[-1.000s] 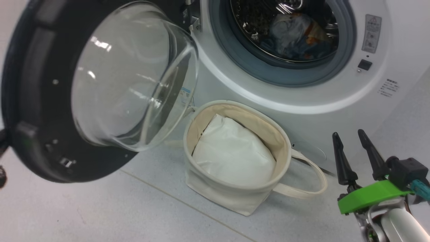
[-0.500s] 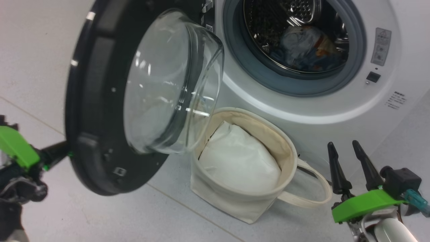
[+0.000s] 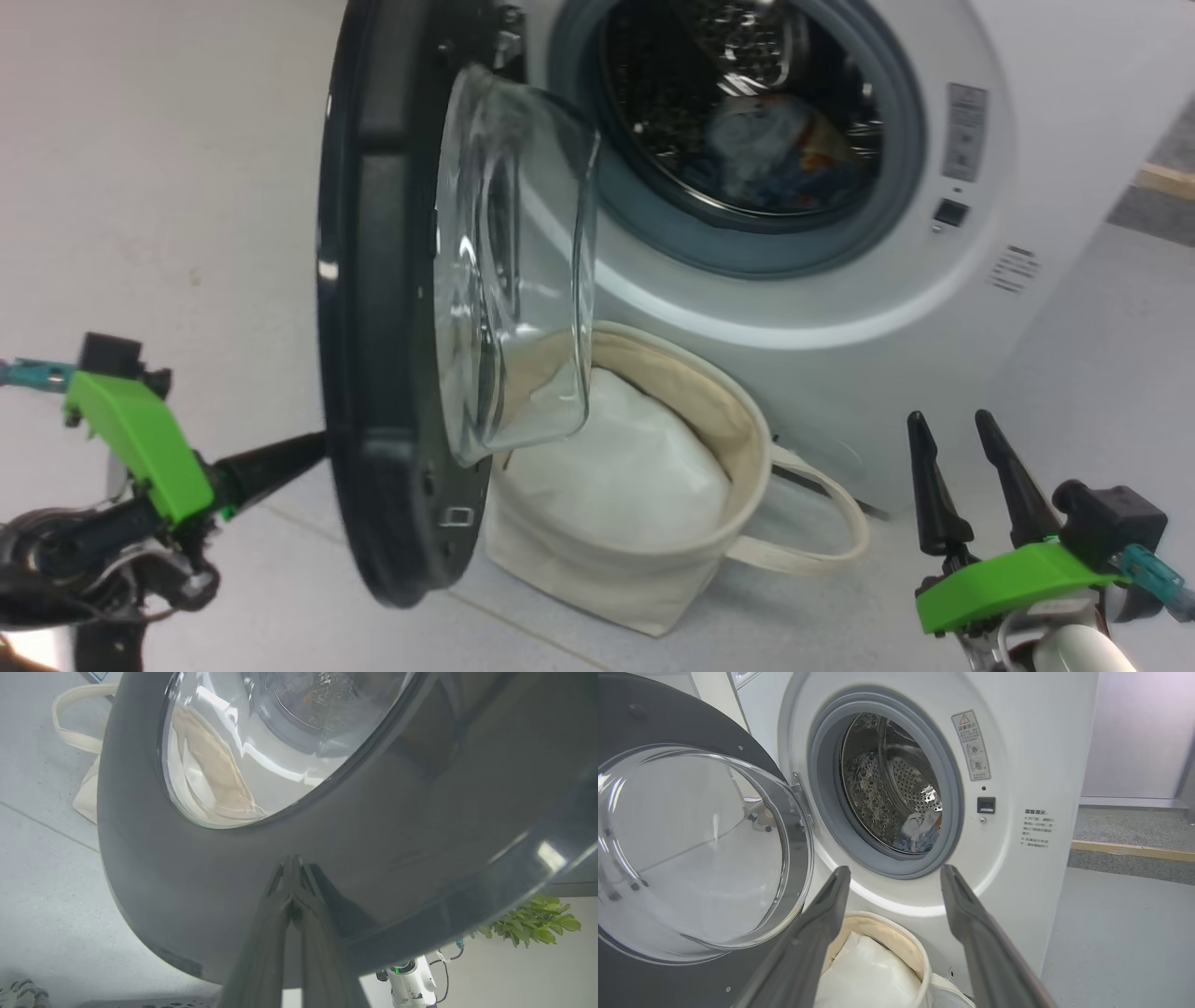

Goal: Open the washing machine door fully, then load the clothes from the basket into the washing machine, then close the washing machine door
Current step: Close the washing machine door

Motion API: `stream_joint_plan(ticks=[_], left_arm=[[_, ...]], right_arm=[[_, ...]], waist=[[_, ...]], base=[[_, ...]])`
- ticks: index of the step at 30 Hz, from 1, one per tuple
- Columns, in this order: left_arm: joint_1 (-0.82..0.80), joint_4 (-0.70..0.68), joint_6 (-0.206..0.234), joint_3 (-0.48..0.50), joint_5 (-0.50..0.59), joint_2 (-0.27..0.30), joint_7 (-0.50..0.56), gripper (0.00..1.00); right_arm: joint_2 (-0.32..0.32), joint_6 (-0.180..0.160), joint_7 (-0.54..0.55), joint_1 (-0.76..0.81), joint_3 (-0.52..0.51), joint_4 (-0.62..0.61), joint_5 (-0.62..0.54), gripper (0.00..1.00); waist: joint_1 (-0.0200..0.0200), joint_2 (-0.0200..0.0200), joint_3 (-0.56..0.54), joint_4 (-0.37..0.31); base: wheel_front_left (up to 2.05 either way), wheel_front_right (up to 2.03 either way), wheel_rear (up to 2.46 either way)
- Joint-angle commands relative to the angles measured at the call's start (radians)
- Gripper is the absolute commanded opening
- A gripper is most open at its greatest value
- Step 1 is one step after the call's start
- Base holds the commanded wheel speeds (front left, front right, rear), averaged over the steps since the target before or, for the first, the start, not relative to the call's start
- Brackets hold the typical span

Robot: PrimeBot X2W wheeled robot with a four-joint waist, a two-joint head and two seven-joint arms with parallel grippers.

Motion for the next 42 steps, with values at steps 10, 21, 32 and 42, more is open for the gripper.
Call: stream_joint_plan(ticks=[10,21,32,42], left_arm=[[0.004,-0.165,0.03,-0.021,-0.004,-0.025,0.012,0.0],[-0.033,-0.149,0.006,-0.021,-0.009,-0.042,-0.07,0.0],[-0.108,-0.082,-0.052,-0.003,0.009,-0.038,-0.171,0.0],[-0.171,-0.033,-0.085,0.024,0.023,-0.024,-0.253,0.0]], right_arm=[[-0.001,0.001,-0.012,-0.026,-0.005,-0.038,-0.008,1.0],[-0.003,0.001,-0.012,-0.041,-0.009,-0.042,-0.018,1.0],[0.008,0.001,-0.012,-0.067,-0.019,-0.053,-0.026,1.0],[0.021,0.001,-0.012,-0.092,-0.023,-0.058,-0.031,1.0]], waist=[[0.0,0.0001,0.015,-0.163],[0.0,0.0001,0.056,-0.329],[0.0,0.0001,0.116,-0.489],[0.0,0.0001,0.15,-0.599]], base=[[0.0,0.0,0.0],[0.0,0.0,0.0],[0.0,0.0,0.0],[0.0,0.0,0.0]])
